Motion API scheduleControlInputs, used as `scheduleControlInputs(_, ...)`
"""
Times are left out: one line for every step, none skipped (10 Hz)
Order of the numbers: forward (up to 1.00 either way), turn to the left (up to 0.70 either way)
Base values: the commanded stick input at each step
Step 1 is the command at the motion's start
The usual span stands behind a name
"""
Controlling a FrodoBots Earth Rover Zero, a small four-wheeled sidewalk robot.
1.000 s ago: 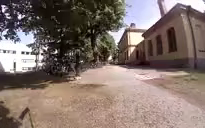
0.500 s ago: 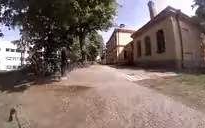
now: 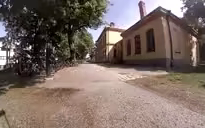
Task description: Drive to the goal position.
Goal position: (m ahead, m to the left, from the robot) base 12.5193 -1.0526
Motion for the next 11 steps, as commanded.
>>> scheduleControlInputs(0.70,0.00)
scheduleControlInputs(0.70,0.00)
scheduleControlInputs(0.70,0.00)
scheduleControlInputs(0.70,0.00)
scheduleControlInputs(0.70,0.00)
scheduleControlInputs(0.70,0.00)
scheduleControlInputs(0.70,0.00)
scheduleControlInputs(0.70,0.00)
scheduleControlInputs(0.70,0.00)
scheduleControlInputs(0.70,0.00)
scheduleControlInputs(0.70,0.00)
